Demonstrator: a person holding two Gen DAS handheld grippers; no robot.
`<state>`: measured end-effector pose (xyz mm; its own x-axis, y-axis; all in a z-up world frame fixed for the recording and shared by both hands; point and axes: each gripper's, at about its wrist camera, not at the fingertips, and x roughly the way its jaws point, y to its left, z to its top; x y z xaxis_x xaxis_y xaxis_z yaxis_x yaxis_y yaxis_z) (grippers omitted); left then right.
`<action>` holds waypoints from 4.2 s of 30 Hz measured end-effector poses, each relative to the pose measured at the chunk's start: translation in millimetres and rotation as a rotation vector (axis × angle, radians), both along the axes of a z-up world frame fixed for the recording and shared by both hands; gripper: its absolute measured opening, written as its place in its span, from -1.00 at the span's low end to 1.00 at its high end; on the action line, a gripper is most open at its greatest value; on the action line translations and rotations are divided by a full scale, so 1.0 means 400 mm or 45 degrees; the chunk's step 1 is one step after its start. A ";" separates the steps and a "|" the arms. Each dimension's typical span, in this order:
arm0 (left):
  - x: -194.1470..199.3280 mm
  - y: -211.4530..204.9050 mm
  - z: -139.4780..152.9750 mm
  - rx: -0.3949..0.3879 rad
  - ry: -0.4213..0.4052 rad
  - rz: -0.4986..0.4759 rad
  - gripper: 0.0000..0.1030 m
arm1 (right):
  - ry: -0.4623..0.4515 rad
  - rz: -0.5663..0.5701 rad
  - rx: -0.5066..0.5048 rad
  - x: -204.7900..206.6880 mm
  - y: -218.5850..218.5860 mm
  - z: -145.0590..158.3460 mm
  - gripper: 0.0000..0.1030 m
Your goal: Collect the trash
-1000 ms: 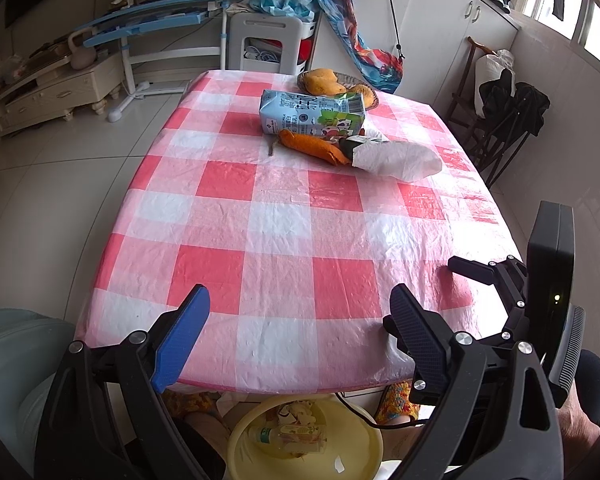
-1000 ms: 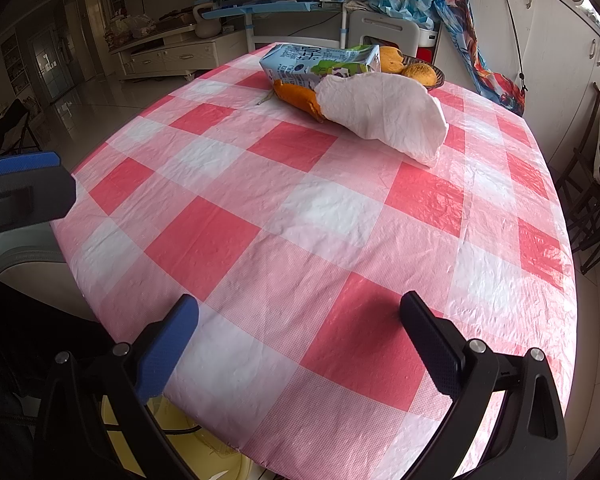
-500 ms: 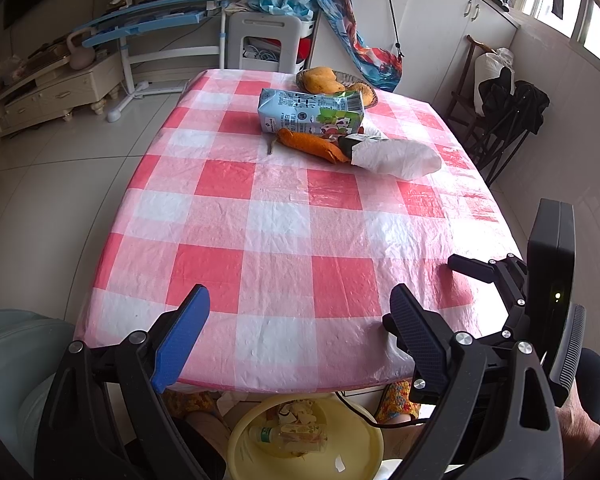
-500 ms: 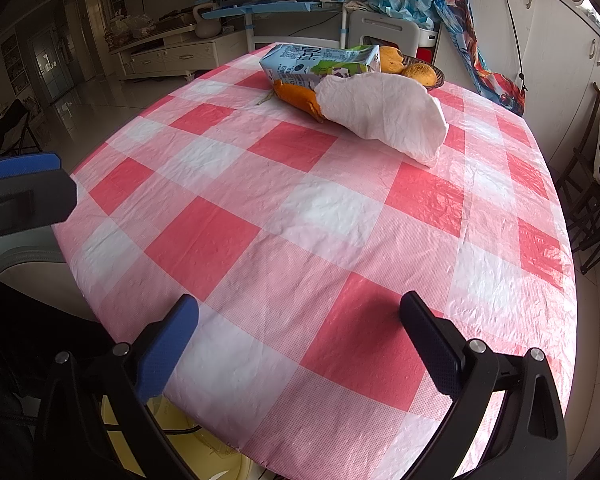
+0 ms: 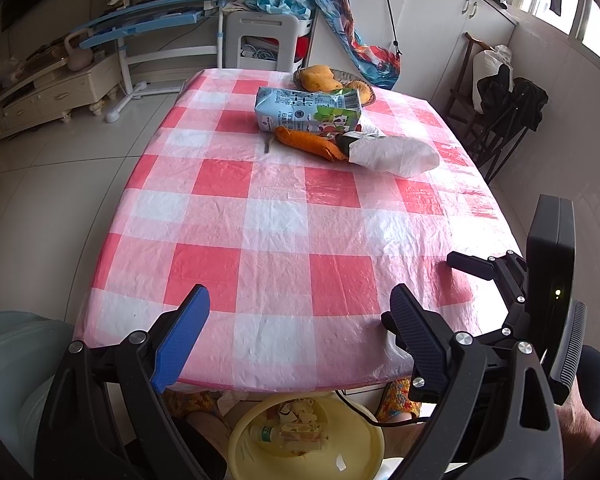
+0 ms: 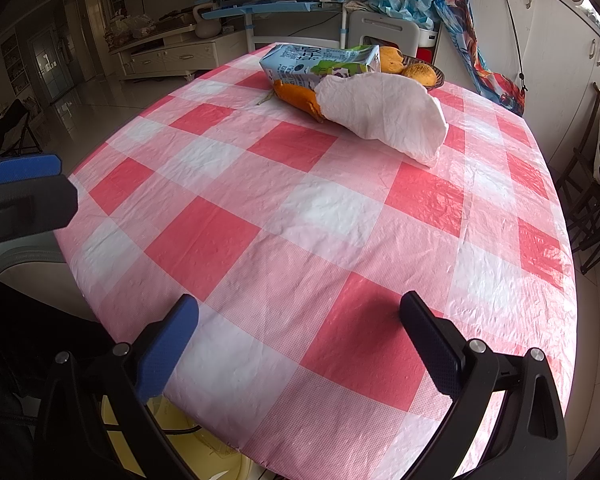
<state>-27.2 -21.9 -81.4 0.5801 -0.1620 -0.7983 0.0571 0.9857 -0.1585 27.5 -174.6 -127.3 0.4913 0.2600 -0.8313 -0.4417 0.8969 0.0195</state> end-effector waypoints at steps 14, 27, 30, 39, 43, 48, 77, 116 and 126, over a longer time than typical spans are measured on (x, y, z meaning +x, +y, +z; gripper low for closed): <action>-0.004 -0.001 -0.003 0.005 0.002 -0.009 0.71 | 0.000 -0.001 0.000 -0.001 0.000 0.000 0.85; -0.001 -0.007 -0.002 0.009 0.003 -0.013 0.71 | 0.000 -0.001 0.000 0.000 0.000 -0.001 0.85; -0.009 -0.006 -0.006 0.012 0.004 -0.016 0.71 | 0.000 -0.001 0.000 0.001 0.001 -0.001 0.85; -0.024 -0.002 -0.009 0.017 0.007 -0.022 0.71 | 0.000 -0.002 0.000 0.001 0.001 -0.001 0.85; -0.021 -0.007 -0.005 0.023 0.009 -0.027 0.71 | 0.000 -0.002 0.001 0.001 0.001 -0.001 0.85; -0.030 -0.004 -0.006 0.033 0.012 -0.035 0.71 | 0.000 -0.002 0.001 -0.001 0.000 -0.001 0.85; -0.022 -0.011 -0.007 0.041 0.015 -0.039 0.71 | 0.001 -0.003 0.001 0.000 0.001 -0.001 0.85; -0.007 -0.001 -0.003 0.024 0.015 -0.011 0.72 | 0.003 -0.008 0.002 -0.004 0.002 -0.003 0.86; 0.025 0.094 -0.008 -0.142 0.047 0.144 0.72 | 0.031 0.018 -0.017 -0.008 0.009 0.000 0.85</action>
